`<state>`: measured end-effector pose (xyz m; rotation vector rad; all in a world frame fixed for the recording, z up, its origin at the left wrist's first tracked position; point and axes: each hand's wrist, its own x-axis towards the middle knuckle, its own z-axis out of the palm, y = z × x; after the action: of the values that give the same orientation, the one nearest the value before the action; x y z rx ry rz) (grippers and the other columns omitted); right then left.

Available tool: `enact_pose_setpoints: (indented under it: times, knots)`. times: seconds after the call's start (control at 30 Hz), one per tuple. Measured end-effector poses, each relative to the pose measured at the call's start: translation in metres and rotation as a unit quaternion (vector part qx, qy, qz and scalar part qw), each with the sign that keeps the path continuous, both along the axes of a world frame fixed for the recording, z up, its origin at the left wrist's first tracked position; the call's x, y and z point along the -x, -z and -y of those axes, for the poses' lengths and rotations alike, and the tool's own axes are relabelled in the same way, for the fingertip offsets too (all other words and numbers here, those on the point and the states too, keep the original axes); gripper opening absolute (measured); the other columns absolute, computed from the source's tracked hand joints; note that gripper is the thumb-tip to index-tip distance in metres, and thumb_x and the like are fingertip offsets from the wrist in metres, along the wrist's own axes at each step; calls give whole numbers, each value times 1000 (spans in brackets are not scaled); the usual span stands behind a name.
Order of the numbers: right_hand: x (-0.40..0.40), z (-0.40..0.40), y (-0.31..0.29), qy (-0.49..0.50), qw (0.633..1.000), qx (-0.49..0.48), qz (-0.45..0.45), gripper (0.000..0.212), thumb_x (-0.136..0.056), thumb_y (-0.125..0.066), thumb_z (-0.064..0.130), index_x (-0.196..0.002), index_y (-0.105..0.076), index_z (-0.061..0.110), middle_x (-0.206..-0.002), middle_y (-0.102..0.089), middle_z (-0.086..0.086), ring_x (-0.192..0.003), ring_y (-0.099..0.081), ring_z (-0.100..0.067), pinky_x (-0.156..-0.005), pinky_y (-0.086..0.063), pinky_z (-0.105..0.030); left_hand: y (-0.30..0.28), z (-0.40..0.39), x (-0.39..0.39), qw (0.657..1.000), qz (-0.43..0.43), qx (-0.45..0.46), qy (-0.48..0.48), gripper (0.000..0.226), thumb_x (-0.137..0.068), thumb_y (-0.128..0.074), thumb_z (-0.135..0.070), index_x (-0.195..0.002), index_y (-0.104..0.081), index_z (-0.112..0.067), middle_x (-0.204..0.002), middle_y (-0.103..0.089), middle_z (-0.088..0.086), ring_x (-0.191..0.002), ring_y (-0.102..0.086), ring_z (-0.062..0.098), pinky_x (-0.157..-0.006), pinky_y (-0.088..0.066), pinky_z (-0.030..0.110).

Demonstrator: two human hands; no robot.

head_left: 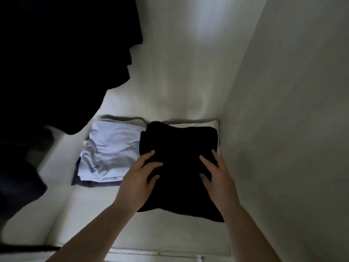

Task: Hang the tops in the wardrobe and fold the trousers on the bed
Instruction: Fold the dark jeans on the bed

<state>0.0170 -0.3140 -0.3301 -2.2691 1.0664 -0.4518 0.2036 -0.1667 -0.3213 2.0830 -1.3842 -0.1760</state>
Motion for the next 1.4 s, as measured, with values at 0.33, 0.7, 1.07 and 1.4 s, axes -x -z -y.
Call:
enact_pose_setpoints:
  times: [0.33, 0.7, 1.07, 1.4]
  knots:
    - [-43, 126, 57, 64, 996, 17, -55, 52, -92, -58, 13, -140, -45, 27, -158, -16, 2, -140, -30, -14, -108, -25, -19, 80, 140, -66, 996, -53, 0, 76, 32, -82, -68, 0, -114, -66, -8, -142, -44, 13, -128, -47, 29, -106, -37, 36]
    - [-101, 133, 100, 63, 968, 153, -190, 67, -89, -50, 50, -148, -28, 27, -159, -9, -12, -147, -3, -27, -114, 0, -54, 113, 198, -59, 980, 154, -107, 70, 58, -86, -60, -47, -138, -49, -23, -152, -36, 13, -144, -21, 35, -111, -14, 62]
    - [-91, 176, 173, 2, 957, 126, -262, 82, -81, -26, 74, -151, -14, 31, -159, -11, -12, -146, -13, -27, -109, -12, -63, 182, 205, -63, 965, 78, -251, -9, 89, -77, -5, -80, -152, -4, -34, -161, 13, 4, -142, 26, 19, -114, -6, 57]
    - [-100, 178, 157, -5, 945, 80, -318, 82, -86, -33, 69, -150, 5, 35, -159, 12, -7, -146, 9, -21, -111, -2, -61, 173, 218, -78, 948, 49, -314, 39, 83, -83, -25, -76, -152, 0, -35, -159, 19, 0, -145, 23, 21, -115, -5, 53]
